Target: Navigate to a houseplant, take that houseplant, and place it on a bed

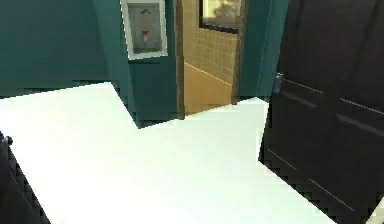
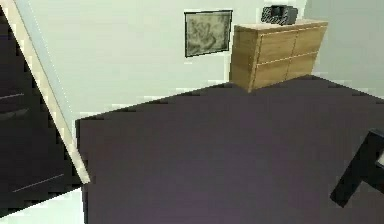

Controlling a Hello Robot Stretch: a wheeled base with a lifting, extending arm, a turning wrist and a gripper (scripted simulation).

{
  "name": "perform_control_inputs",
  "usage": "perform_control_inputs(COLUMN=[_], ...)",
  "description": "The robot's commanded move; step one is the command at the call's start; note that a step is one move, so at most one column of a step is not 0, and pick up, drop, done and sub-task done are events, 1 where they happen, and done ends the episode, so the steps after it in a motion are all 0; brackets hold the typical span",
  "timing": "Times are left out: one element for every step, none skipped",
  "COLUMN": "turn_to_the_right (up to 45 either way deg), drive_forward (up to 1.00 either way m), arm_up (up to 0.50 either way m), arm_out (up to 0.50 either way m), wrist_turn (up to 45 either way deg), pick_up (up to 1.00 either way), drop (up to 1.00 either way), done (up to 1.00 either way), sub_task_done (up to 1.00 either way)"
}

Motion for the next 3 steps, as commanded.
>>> perform_control_inputs(turn_to_the_right=[3.0, 0.0, 3.0], drive_forward=[0.0, 1.0, 0.0], arm_up=[0.0, 0.0, 0.0], arm_out=[0.0, 0.0, 0.0], wrist_turn=[0.0, 0.0, 0.0], pick_up=[0.0, 0.0, 0.0], drop=[0.0, 0.0, 0.0], done=[0.0, 0.0, 0.0], sub_task_done=[0.0, 0.0, 0.0])
